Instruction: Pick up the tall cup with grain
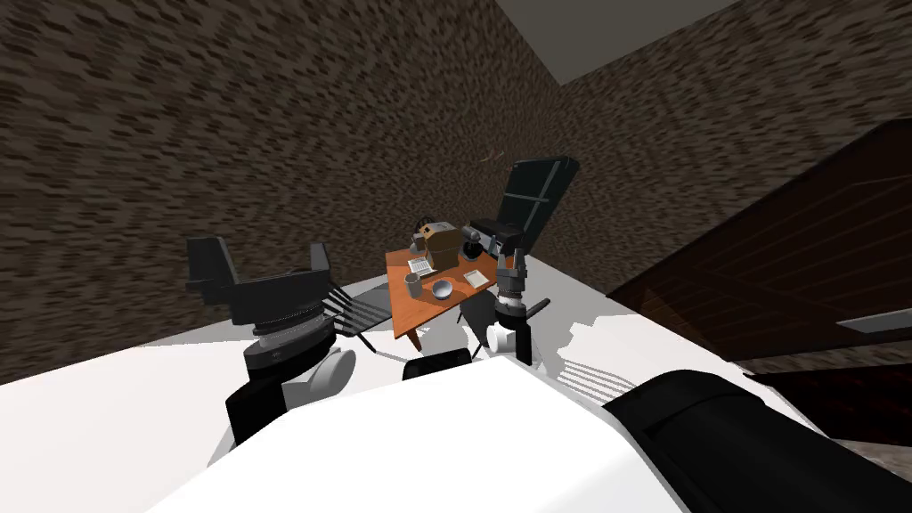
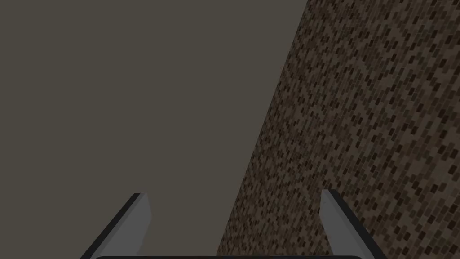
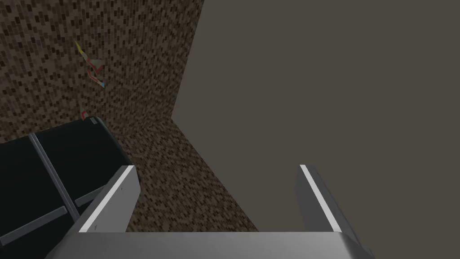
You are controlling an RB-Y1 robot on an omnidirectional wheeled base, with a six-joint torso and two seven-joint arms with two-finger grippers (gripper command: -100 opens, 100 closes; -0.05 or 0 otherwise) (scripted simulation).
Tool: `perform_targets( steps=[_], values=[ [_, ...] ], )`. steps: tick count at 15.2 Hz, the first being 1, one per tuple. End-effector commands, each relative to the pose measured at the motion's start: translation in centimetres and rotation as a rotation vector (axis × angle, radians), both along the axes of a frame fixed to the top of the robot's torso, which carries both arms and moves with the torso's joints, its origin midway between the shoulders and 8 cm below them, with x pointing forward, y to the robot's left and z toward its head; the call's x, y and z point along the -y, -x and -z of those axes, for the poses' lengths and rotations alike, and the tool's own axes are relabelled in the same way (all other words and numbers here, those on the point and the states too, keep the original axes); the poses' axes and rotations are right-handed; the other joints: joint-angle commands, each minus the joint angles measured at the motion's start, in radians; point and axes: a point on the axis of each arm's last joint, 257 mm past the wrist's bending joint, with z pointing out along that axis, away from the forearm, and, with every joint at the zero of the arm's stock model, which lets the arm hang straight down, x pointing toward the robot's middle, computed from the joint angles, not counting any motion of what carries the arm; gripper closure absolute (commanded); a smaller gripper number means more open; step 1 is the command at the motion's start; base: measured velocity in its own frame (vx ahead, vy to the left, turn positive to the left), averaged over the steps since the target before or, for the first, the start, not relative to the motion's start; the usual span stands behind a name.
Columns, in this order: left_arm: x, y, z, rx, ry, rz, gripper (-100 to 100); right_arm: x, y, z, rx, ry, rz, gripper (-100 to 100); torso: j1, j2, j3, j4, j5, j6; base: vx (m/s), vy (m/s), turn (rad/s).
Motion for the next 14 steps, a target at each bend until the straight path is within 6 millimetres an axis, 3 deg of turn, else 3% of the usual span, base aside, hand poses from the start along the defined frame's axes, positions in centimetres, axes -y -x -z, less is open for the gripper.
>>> perform_targets(
  steps=[1,8,14],
  values=[
    [-0.1,-0.8,0.6,-0.036,-0.022,0.01,-100,0.0,0.0,0.0,0.0,0.0,0.0,0,0.0,0.0,0.0,0.0,0.0,0.0,-0.019,0.009,-0.205],
    [-1.5,-3.8,2.9,-0.163,-0.049,0.019,-100,0.0,0.0,0.0,0.0,0.0,0.0,0,0.004,0.005,0.003,0.001,0.001,0.001,-0.071,0.054,-0.238],
    [-3.9,-6.8,5.8,-0.305,-0.046,0.011,-100,0.0,0.0,0.0,0.0,0.0,0.0,0,0.005,0.005,0.003,0.001,0.001,0.001,-0.068,0.046,-0.262]
  ],
)
